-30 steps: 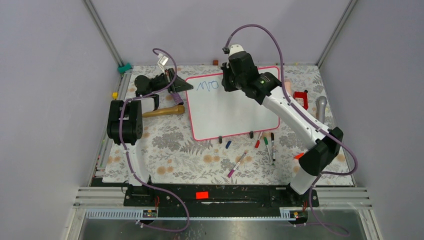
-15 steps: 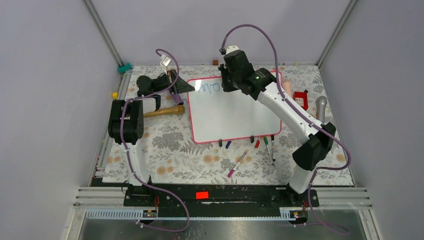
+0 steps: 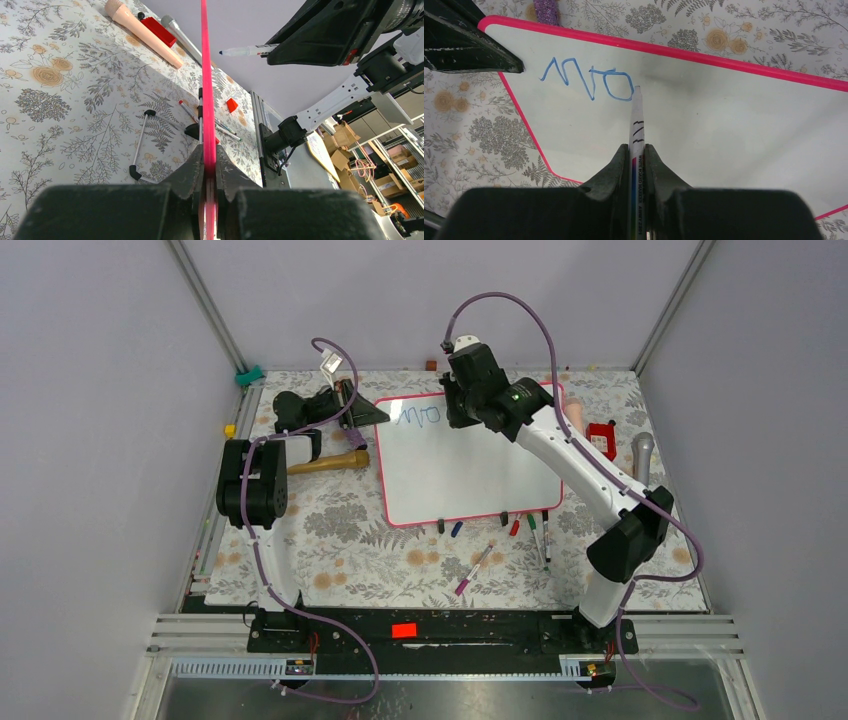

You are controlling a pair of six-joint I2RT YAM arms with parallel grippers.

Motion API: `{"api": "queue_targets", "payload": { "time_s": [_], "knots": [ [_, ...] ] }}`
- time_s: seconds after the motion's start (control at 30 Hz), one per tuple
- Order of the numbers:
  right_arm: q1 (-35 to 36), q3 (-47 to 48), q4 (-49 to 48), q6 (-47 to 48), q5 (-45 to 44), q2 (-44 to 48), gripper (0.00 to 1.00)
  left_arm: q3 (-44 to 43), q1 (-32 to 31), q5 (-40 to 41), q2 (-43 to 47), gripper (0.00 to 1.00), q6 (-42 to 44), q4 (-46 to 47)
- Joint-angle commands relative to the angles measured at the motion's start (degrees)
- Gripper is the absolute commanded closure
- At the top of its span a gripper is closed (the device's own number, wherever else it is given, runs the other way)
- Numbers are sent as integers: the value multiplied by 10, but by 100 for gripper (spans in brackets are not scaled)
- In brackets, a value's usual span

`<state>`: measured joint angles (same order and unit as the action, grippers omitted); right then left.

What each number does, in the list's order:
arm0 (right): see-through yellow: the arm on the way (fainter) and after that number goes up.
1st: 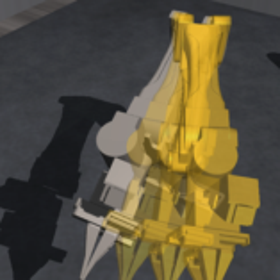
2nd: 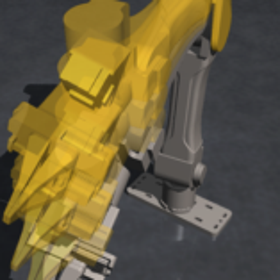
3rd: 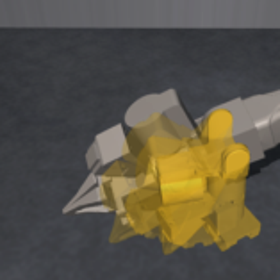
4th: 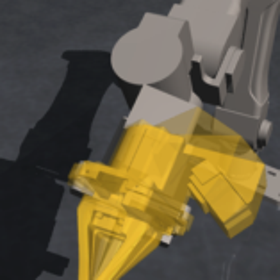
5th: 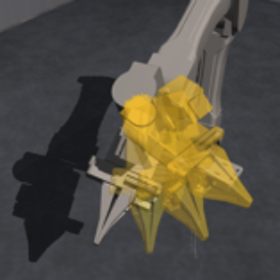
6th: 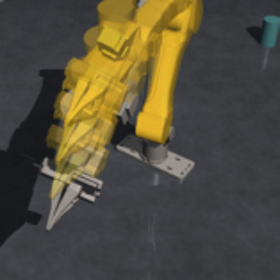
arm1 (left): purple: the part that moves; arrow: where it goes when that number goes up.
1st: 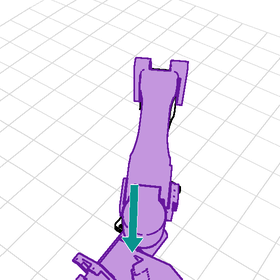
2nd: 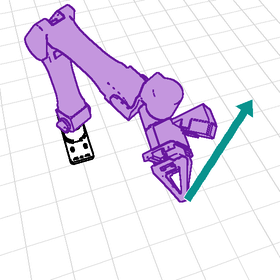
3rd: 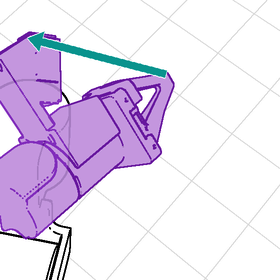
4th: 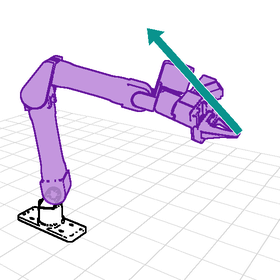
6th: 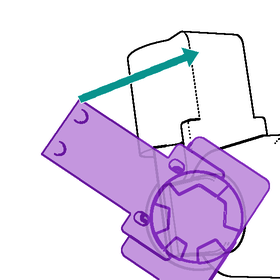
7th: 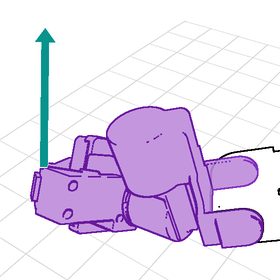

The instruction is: Write a sentence on the whiteboard

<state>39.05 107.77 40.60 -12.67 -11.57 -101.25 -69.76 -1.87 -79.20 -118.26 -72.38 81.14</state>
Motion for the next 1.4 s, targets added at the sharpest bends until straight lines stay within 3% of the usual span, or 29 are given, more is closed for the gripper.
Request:
{"api": "queue_targets", "payload": {
  "time_s": [0.0,0.63,1.37],
  "knots": [
    [-2,16,10,-4,-29,9,100,-17,-6,-23,0,100,-25,35],
    [-2,56,24,-2,-34,-32,100,-19,-6,-24,4,100,-26,35],
    [-2,-29,25,-26,-47,3,100,-19,-7,-23,5,100,-26,35]
  ]
}}
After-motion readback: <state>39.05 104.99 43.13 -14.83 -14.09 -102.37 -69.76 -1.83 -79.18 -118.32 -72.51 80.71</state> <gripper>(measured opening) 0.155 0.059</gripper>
